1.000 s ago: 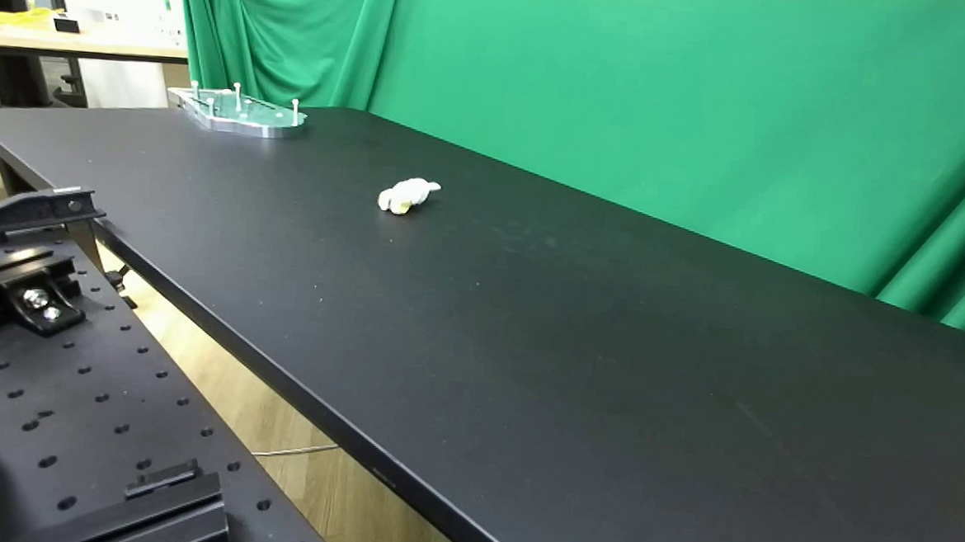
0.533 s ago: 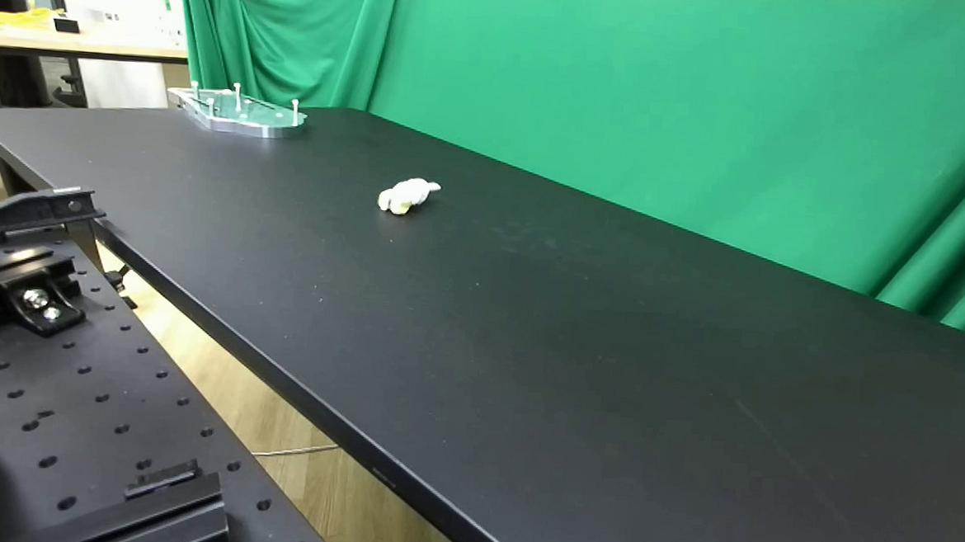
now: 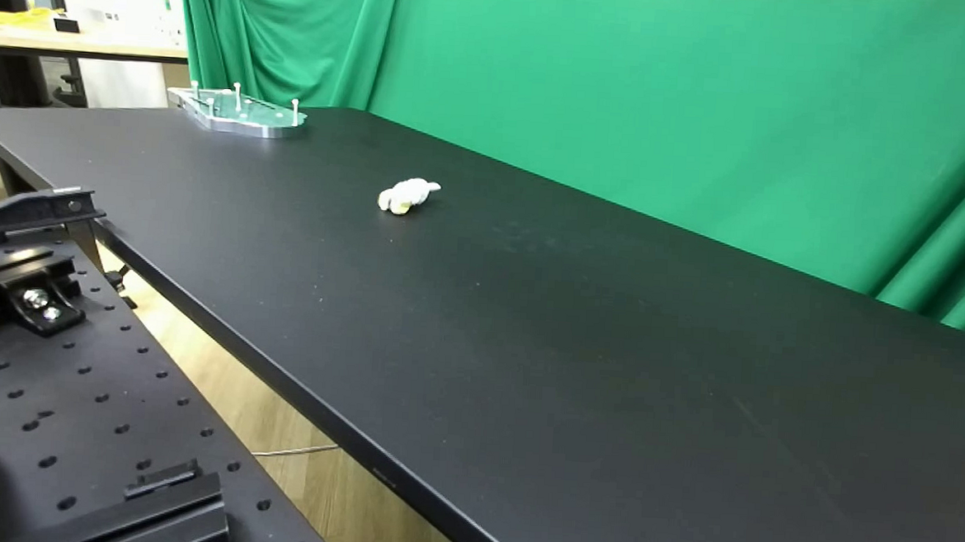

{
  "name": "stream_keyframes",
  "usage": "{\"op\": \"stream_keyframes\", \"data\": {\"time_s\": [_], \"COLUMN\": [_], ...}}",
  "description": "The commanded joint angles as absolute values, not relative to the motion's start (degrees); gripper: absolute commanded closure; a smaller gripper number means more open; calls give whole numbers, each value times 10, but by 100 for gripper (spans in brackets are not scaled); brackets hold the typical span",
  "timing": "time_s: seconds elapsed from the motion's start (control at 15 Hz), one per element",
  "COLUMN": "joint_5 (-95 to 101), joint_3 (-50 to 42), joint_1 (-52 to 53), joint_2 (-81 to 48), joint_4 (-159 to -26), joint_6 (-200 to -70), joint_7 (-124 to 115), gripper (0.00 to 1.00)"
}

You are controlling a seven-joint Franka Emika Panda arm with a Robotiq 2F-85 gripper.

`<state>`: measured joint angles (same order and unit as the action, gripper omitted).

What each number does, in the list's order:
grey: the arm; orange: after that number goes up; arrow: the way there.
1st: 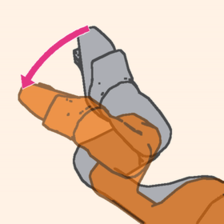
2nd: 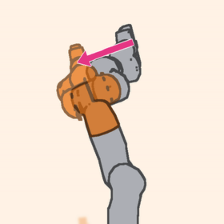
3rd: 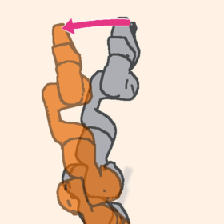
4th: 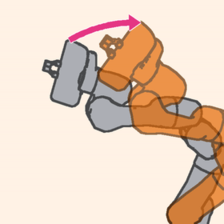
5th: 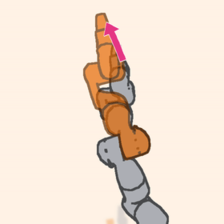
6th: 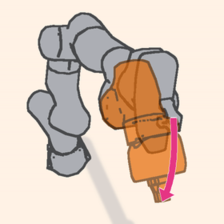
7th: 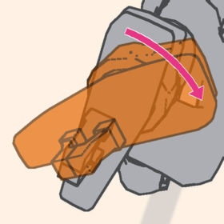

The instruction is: Move the object to the right

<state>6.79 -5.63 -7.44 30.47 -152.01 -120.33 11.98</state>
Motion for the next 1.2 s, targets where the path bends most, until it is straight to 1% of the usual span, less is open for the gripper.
{"op": "stream_keyframes", "data": {"time_s": [0.0,0.47,0.53,0.93,1.13], "joint_5": [46,-40,-25,-28,-17], "joint_3": [-46,-20,-26,-25,-12], "joint_1": [-45,12,2,4,13], "joint_2": [287,195,222,212,174], "joint_4": [-1551,-1571,-1575,-1575,-1568], "joint_6": [-1270,-1382,-1360,-1366,-1390], "joint_7": [90,70,85,88,87], "gripper": [0,0,0,0,0]}}
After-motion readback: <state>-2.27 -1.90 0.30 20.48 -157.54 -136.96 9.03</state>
